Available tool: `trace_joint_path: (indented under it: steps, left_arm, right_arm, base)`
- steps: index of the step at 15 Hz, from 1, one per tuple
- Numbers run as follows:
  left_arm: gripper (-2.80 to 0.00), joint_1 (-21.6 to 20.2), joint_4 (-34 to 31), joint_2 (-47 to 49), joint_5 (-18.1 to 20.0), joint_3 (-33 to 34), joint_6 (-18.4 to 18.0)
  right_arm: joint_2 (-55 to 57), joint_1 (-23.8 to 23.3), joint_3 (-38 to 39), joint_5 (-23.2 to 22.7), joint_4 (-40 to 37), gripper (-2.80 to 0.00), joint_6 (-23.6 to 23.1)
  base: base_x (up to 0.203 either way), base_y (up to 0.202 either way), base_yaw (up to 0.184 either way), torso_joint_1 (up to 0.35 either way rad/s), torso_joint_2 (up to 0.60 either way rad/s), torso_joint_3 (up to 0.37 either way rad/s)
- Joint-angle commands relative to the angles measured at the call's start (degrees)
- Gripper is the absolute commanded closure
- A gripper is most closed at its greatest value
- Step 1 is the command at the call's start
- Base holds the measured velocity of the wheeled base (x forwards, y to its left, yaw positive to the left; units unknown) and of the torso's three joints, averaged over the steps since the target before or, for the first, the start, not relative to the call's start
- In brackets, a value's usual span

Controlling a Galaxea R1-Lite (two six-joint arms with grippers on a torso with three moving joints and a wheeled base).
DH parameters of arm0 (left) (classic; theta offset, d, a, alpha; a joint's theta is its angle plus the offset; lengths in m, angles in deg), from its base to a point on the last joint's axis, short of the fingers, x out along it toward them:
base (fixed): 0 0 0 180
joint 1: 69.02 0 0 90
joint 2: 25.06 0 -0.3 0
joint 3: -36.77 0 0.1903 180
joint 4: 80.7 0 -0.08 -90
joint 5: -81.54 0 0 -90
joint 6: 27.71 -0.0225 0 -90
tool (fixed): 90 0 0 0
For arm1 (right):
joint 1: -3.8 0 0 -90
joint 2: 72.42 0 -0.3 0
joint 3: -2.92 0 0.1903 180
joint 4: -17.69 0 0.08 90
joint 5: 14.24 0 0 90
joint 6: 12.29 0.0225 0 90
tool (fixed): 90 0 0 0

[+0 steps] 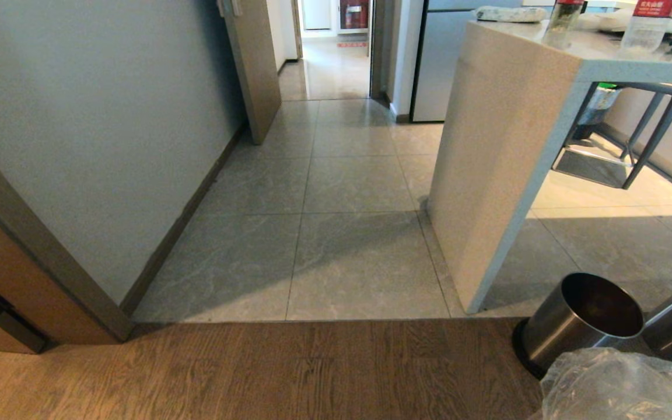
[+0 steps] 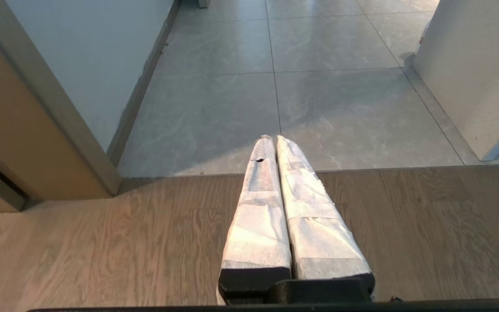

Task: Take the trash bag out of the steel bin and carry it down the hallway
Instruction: Put the trash bag at the door

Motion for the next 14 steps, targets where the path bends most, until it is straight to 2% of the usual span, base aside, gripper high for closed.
trace_joint_path:
  steps: [1, 9, 14]
  left_arm:
    - [0.00, 0.00, -0.10, 0.00, 0.00, 0.00, 0.05]
    - [0.00, 0.00, -0.02, 0.00, 0.00, 0.00, -0.04]
    - [0.00, 0.00, 0.07, 0.00, 0.00, 0.04, 0.13]
  right_arm:
    - [0.08, -0.02, 0.09, 0.00, 0.04, 0.00, 0.03]
    - [0.08, -0.02, 0.09, 0.00, 0.04, 0.00, 0.03]
    - [0.08, -0.02, 0.09, 0.00, 0.04, 0.00, 0.03]
  base:
    - [0.000, 0.000, 0.000, 0.000, 0.00, 0.000]
    - [0.000, 0.000, 0.000, 0.000, 0.00, 0.000]
    - [0.169, 0.000, -0.001, 0.001, 0.00, 0.002]
